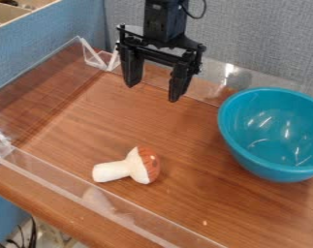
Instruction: Put the mushroom in the blue bowl
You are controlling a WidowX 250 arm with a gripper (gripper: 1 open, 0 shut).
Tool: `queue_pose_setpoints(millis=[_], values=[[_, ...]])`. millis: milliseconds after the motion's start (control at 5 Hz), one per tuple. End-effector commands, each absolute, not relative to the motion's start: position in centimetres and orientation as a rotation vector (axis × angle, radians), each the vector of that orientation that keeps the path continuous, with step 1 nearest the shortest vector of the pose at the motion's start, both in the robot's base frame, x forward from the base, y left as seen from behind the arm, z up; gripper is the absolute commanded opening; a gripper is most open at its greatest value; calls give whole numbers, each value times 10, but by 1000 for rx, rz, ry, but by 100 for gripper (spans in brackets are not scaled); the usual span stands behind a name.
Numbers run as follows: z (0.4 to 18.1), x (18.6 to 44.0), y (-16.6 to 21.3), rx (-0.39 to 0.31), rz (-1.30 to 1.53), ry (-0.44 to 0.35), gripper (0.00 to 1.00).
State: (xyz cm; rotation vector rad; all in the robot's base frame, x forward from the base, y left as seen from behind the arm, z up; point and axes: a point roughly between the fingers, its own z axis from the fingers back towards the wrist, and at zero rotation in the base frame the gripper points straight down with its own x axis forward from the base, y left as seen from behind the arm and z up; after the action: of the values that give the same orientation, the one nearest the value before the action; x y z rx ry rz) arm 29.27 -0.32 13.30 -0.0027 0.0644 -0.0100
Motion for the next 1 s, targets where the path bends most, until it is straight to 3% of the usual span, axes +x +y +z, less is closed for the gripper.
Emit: queue_pose_setpoints(millis=[0,400,600,800], values=[[116,284,-11,7,-189,85,100],[52,262,-24,22,-410,151,100],[48,254,-28,24,-422,169,100],[43,263,-29,25,-431,177,100]])
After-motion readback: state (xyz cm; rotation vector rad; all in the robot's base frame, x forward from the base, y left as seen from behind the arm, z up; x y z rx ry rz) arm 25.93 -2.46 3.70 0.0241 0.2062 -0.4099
